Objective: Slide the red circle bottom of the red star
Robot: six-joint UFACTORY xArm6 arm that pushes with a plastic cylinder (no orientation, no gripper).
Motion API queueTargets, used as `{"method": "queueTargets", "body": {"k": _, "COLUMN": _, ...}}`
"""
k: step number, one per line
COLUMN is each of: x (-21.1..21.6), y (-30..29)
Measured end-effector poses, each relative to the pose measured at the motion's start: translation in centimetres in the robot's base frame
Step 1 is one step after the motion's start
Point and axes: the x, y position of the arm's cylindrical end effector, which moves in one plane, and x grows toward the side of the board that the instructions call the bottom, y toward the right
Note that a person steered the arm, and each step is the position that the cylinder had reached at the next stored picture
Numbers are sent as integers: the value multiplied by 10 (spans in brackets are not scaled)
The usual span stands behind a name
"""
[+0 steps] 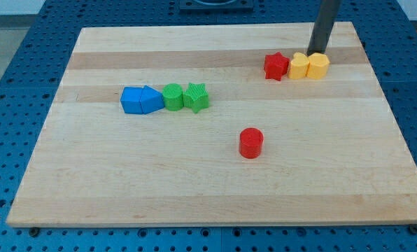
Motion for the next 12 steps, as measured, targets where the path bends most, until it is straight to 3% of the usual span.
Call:
{"method": "queueTargets", "body": {"k": 2, "x": -2, "y": 6}}
{"method": "queueTargets", "body": {"k": 4, "x": -4, "y": 62}}
{"method": "queueTargets", "body": {"k": 7, "x": 90, "y": 57}}
{"method": "queueTargets", "body": {"k": 11, "x": 253, "y": -54}}
{"method": "queueTargets", "body": {"k": 12, "x": 266, "y": -103}}
